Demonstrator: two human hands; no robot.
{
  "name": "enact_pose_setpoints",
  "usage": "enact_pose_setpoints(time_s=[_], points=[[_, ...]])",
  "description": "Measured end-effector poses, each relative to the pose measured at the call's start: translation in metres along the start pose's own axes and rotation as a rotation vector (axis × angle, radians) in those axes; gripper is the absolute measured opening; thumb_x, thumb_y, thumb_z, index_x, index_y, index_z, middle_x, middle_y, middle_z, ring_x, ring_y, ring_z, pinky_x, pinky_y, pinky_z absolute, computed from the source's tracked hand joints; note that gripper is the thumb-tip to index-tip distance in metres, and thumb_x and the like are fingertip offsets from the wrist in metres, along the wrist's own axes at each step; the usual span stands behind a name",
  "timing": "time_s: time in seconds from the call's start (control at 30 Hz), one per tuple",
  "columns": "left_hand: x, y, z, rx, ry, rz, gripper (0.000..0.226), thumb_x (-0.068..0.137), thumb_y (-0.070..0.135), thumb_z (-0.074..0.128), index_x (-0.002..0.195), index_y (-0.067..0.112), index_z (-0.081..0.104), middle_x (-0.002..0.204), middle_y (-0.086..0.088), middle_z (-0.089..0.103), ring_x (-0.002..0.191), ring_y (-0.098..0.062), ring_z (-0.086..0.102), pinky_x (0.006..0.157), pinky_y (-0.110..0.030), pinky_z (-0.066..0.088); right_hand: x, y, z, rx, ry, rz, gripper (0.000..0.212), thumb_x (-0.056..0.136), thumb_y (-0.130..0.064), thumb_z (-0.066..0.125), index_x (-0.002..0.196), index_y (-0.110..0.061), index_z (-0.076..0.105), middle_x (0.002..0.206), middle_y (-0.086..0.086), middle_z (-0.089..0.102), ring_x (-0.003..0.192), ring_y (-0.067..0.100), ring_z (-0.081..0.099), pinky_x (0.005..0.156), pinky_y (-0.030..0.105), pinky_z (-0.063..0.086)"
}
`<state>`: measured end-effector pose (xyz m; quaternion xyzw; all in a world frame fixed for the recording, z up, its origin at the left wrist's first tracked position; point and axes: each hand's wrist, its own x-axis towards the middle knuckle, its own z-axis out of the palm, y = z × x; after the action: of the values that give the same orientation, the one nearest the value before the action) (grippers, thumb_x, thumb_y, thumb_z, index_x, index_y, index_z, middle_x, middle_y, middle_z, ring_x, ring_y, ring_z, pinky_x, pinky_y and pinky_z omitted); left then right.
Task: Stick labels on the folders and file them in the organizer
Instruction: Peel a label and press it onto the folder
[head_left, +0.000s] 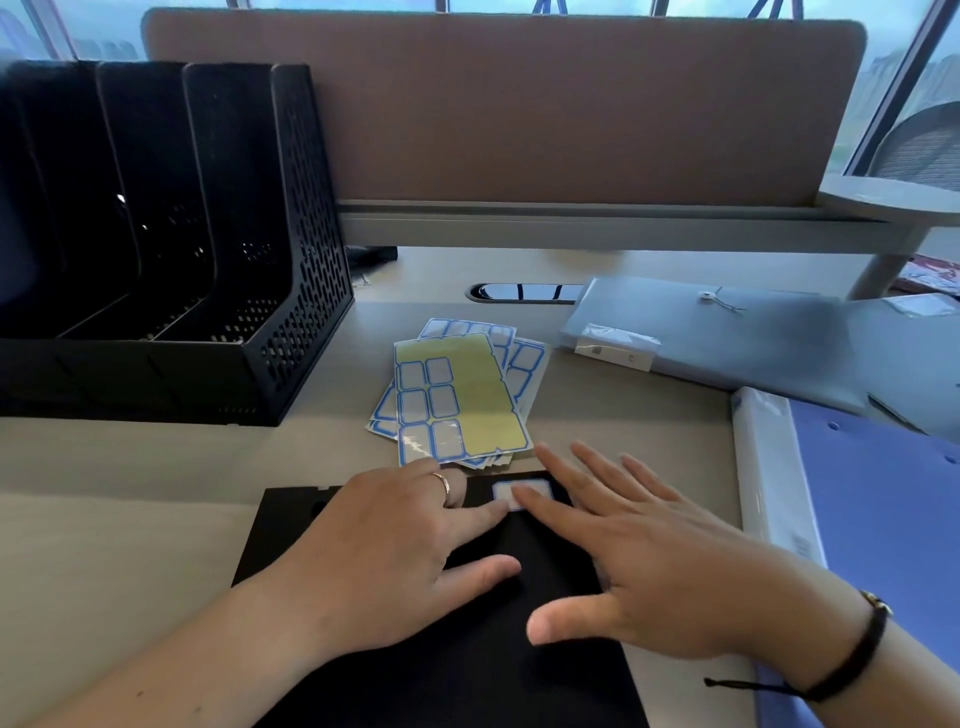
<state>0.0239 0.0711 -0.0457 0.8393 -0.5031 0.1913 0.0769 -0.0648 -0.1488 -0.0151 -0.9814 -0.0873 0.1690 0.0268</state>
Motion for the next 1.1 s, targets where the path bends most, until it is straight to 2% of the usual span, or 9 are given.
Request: enact_pose_setpoints(time_s=[0.17, 0.33, 0.5, 0.63, 0.73, 0.9, 1.03, 1.1], points=[[0.000, 0.001, -0.001, -0.020, 0.006, 0.016, 0.051, 0.092, 0.067, 0.043, 0.114, 0.033, 0.074, 0.068, 0.014, 0.051, 0.065, -0.006, 0.054, 0.049, -0.023, 0.039, -0.006, 0.013, -0.007, 0.013, -0.023, 0.071, 0.104, 0.064, -0.098, 0.016, 0.151, -0.050, -0.014, 0.152, -0.021, -0.042, 0.138, 0.005, -0.043, 0.122, 0.040, -0.015], [0.002, 0.004, -0.003, -0.041, 0.008, 0.015, 0.045, 0.090, 0.064, 0.048, 0.099, 0.029, 0.075, 0.072, 0.013, 0.058, 0.069, -0.008, 0.060, 0.051, -0.025, 0.046, -0.002, -0.002, 0.003, 0.040, -0.032, -0.062, 0.098, 0.069, -0.096, 0.022, 0.147, -0.055, -0.019, 0.154, -0.020, -0.039, 0.141, 0.006, -0.039, 0.121, 0.042, -0.017], [0.001, 0.003, -0.001, -0.067, 0.010, -0.008, 0.046, 0.090, 0.066, 0.047, 0.093, 0.027, 0.073, 0.070, 0.013, 0.057, 0.066, -0.008, 0.059, 0.051, -0.027, 0.047, -0.002, 0.017, -0.005, 0.043, -0.022, 0.073, 0.100, 0.062, -0.098, 0.018, 0.149, -0.057, -0.007, 0.156, -0.018, -0.035, 0.141, 0.008, -0.039, 0.121, 0.045, -0.016], [0.000, 0.003, 0.002, -0.056, 0.008, -0.001, 0.045, 0.090, 0.064, 0.049, 0.092, 0.026, 0.071, 0.072, 0.011, 0.060, 0.067, -0.012, 0.061, 0.053, -0.030, 0.048, 0.007, 0.003, 0.001, 0.057, 0.082, 0.003, 0.092, 0.068, -0.095, 0.021, 0.149, -0.059, -0.006, 0.161, -0.016, -0.027, 0.147, 0.011, -0.030, 0.122, 0.046, -0.013], [-0.001, 0.005, 0.002, -0.033, -0.003, 0.000, 0.044, 0.091, 0.063, 0.047, 0.091, 0.025, 0.070, 0.072, 0.010, 0.063, 0.068, -0.012, 0.061, 0.053, -0.030, 0.047, 0.016, -0.005, 0.006, 0.070, 0.070, -0.025, 0.084, 0.074, -0.092, 0.022, 0.148, -0.061, -0.005, 0.163, -0.015, -0.023, 0.149, 0.011, -0.025, 0.121, 0.047, -0.013], [-0.004, 0.008, -0.005, -0.006, -0.060, -0.022, 0.050, 0.094, 0.062, 0.038, 0.104, 0.025, 0.070, 0.082, 0.010, 0.068, 0.077, -0.013, 0.065, 0.059, -0.032, 0.052, 0.006, 0.018, -0.017, 0.030, -0.030, 0.137, 0.079, 0.074, -0.091, 0.024, 0.147, -0.063, 0.008, 0.164, -0.014, -0.019, 0.149, 0.016, -0.026, 0.120, 0.052, -0.013], [-0.003, 0.013, -0.019, 0.048, -0.234, -0.083, 0.064, 0.093, 0.066, 0.022, 0.133, 0.031, 0.056, 0.111, 0.010, 0.065, 0.105, -0.013, 0.061, 0.079, -0.033, 0.050, -0.003, 0.013, -0.038, -0.071, -0.088, 0.192, 0.082, 0.075, -0.092, 0.026, 0.149, -0.058, 0.016, 0.165, -0.014, -0.015, 0.150, 0.017, -0.022, 0.121, 0.053, -0.011], [-0.004, 0.013, -0.029, 0.070, -0.308, -0.141, 0.063, 0.094, 0.068, 0.026, 0.142, 0.035, 0.048, 0.122, 0.010, 0.059, 0.114, -0.014, 0.056, 0.088, -0.033, 0.047, -0.008, 0.001, -0.040, -0.088, -0.040, 0.160, 0.082, 0.078, -0.089, 0.028, 0.151, -0.053, 0.016, 0.165, -0.014, -0.010, 0.152, 0.017, -0.015, 0.122, 0.052, -0.006]])
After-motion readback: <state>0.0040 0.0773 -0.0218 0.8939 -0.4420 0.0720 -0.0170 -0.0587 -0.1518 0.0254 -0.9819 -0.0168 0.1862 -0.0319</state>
